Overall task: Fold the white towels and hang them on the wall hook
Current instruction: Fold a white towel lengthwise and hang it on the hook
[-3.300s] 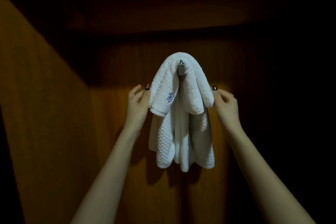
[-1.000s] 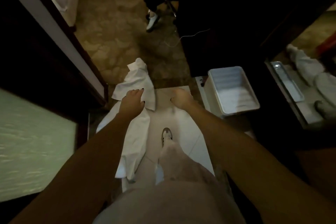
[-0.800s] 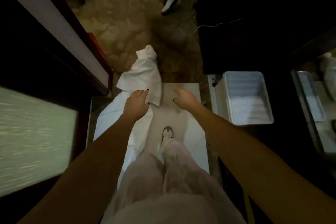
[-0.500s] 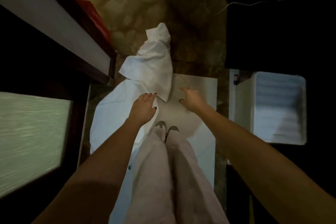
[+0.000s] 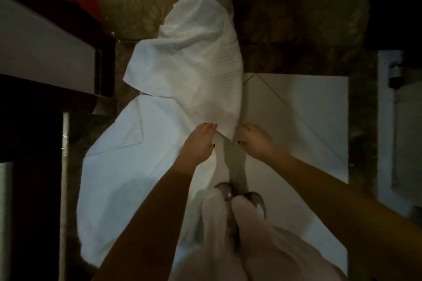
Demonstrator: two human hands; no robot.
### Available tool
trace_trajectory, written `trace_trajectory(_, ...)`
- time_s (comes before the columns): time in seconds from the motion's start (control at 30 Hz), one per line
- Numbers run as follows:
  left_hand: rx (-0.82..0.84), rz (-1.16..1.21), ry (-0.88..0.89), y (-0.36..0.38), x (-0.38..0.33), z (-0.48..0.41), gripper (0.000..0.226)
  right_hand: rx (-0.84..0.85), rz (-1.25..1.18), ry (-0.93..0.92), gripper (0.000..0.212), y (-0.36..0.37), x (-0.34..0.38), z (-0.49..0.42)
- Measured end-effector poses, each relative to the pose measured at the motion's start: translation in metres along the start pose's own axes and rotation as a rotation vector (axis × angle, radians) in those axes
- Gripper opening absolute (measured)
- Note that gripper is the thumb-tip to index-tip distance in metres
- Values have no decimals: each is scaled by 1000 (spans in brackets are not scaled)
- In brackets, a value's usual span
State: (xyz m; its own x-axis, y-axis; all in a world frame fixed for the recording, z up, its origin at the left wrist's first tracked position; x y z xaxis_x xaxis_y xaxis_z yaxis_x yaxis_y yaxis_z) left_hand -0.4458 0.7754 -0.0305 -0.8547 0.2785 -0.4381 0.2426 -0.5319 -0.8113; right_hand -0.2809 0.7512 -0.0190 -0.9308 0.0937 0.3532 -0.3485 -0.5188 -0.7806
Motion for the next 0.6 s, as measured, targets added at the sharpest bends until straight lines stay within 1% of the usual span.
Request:
trace_trajectory(0.1, 31, -89, 143, 31, 29, -35, 68, -54, -21, -8, 55, 39, -13, -26)
trace_trajectory(0.17, 1, -119, 207, 39, 43, -55, 68, -105, 35, 9, 63, 57, -17, -40)
trace_trajectory(0.2, -36, -123, 226, 40, 47, -63, 66, -127, 68, 27, 64, 64, -18, -45)
trace_trajectory(0.23, -80, -134, 247, 41, 50, -69, 63, -163, 90, 40, 61, 69, -17, -49)
trace_trajectory(0.3, -151, -156, 278, 41, 52, -77, 60, -236, 88, 26, 44, 74, -14, -57)
trace_trajectory(0.33, -178, -163, 288, 42, 52, -79, 59, -264, 69, 20, 34, 74, -11, -60)
trace_trajectory(0.4, -186, -165, 290, 42, 50, -79, 58, -316, -22, 89, 16, 65, -12, -64)
trace_trajectory(0.43, -173, -169, 286, 41, 49, -78, 57, -343, -80, 108, 13, 58, -12, -65)
trace_trajectory(0.5, -165, -182, 255, 33, 47, -75, 53, -335, -238, 120, 17, 42, -10, -64)
trace_trajectory(0.57, -213, -165, 200, 15, 39, -72, 39, -341, -333, 73, 22, 19, -2, -55)
trace_trajectory(0.6, -252, -130, 168, 1, 34, -70, 29, -351, -387, 73, 20, 3, 1, -48)
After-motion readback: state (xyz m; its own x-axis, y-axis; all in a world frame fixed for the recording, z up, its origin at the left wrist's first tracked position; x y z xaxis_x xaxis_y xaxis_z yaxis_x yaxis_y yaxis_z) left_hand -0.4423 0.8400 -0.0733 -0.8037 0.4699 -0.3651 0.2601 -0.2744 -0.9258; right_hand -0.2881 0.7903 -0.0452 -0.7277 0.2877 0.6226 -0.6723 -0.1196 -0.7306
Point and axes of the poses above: each hand's wrist, its own z-axis away from the middle knuckle, its own y-axis out of the palm, x = y × z, the point moved 5 cm from there along -z, towards the middle knuckle, and after that the axes turned 14 degrees about -x, right-handed, at the moved point
